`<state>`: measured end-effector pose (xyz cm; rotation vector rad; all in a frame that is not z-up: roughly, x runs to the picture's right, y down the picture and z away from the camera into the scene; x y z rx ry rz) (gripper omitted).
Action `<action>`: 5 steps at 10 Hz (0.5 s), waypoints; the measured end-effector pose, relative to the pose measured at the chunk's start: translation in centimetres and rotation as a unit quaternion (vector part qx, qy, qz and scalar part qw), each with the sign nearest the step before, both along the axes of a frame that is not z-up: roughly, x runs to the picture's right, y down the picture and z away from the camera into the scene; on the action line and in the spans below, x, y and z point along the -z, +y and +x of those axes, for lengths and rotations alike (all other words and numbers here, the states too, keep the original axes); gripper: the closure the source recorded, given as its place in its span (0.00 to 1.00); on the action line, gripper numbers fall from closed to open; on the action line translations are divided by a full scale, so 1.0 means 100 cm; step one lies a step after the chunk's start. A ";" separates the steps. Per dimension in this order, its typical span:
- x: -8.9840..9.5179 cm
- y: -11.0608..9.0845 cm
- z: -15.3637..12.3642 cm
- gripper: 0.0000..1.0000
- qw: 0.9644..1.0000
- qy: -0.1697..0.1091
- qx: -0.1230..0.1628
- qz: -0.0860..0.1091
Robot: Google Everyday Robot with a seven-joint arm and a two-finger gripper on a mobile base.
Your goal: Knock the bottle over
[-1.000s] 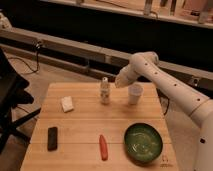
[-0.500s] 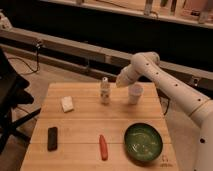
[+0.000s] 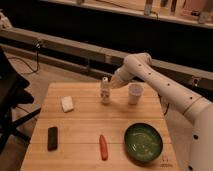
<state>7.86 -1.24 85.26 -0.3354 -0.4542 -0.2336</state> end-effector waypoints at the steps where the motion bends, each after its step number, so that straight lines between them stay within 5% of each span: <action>1: -0.001 0.001 0.006 1.00 1.000 -0.001 0.001 -0.002; 5: -0.002 0.003 -0.033 1.00 1.000 -0.008 0.005 -0.008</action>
